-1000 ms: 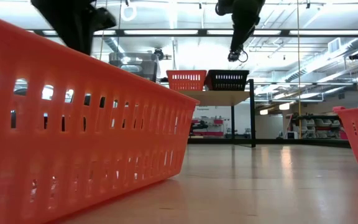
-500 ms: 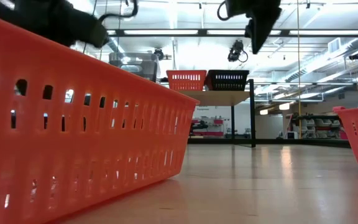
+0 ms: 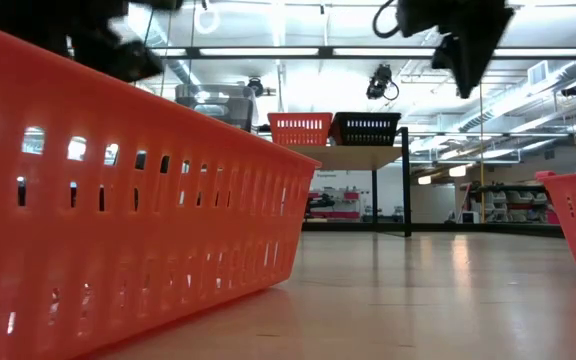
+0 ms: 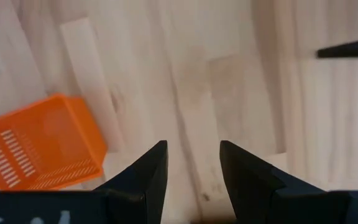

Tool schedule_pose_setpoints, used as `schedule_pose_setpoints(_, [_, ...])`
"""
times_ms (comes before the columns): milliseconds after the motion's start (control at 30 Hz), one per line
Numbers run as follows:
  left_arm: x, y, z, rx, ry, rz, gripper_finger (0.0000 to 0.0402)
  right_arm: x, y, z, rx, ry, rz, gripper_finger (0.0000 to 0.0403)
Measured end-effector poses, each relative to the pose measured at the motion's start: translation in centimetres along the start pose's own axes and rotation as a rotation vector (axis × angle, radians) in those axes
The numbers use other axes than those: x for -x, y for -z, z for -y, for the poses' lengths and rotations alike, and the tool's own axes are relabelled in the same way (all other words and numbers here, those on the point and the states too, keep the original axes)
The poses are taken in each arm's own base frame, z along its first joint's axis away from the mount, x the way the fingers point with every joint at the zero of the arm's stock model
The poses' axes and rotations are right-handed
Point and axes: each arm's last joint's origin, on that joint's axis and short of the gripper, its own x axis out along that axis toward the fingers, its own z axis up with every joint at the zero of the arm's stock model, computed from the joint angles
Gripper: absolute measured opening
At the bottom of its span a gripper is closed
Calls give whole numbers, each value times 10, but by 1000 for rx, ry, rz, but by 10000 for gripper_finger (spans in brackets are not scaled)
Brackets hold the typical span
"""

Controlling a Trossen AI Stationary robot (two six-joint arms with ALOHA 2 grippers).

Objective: Stack baskets on shelf by color
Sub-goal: Stack the left orange basket on the top of the orange basket on the shelf

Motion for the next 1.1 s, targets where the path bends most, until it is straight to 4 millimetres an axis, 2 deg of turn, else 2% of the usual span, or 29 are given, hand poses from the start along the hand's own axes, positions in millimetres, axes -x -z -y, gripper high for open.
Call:
schedule_pose_setpoints(167, [6,-6,35,-155,88,165,173,-9,21,-12,-24,-18,23,154])
schedule_pose_setpoints(333, [9,0,60,-146,135,212,172,-21,38,-21,-109,-28,59,154])
schedule_pose_setpoints(567, [13,0,93,-200,170,374,172,-46,54,-36,-184,-27,31,154])
schedule_pose_setpoints(767, [-18,0,106,-212,155,333,172,-62,60,-48,-195,-4,-18,154])
schedule_pose_setpoints(1100, [-60,4,125,-218,175,267,172,-65,67,-67,-186,-24,-12,154])
